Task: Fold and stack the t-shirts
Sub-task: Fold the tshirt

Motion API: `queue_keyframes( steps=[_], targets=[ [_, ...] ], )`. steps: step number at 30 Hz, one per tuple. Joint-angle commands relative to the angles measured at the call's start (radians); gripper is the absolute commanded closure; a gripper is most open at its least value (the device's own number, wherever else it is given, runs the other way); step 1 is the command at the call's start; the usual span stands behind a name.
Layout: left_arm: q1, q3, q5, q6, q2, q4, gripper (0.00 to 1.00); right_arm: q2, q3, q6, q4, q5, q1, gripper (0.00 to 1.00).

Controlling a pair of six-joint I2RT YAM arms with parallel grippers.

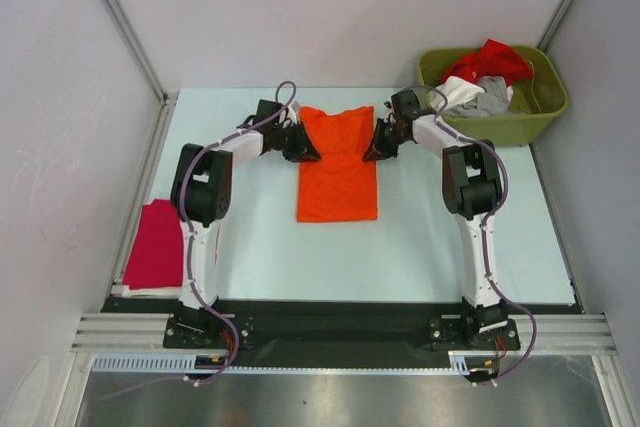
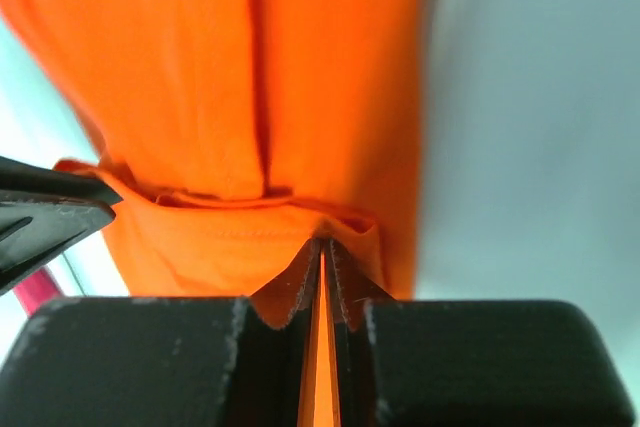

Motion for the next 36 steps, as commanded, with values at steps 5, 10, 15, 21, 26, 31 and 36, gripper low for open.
queue_keyframes(
  steps=[5,10,15,21,26,31,36],
  targets=[
    [0.023,0.195,-0.05,0.107,0.042,-0.147,0.73,0.05,0.289,-0.132,-0.261,0.195,-0.021,0.87],
    [0.013,0.011,-0.219,0.07,-0.241,-0.147,0.63,-0.089,0.303,-0.204,-0.355,0.306,0.044,0.57],
    [0.01,-0.34,-0.337,-0.107,-0.604,-0.127,0.49,-0.367,-0.066,-0.109,-0.299,0.308,0.104,0.36],
    [-0.005,-0.843,-0.392,-0.501,-0.921,0.112,0.41,-0.794,-0.689,0.253,0.21,0.249,0.163,0.1],
    [-0.049,-0.999,-0.475,-0.677,-1.032,0.203,0.41,-0.968,-1.099,0.537,0.604,0.31,0.212,0.06],
    [-0.132,-1.12,-0.538,-0.892,-1.01,0.319,0.4,-1.079,-1.361,0.823,0.839,0.505,0.29,0.09],
    [-0.2,-1.181,-0.575,-1.02,-0.894,0.446,0.45,-1.041,-1.467,0.965,0.913,0.611,0.322,0.11]
  ],
)
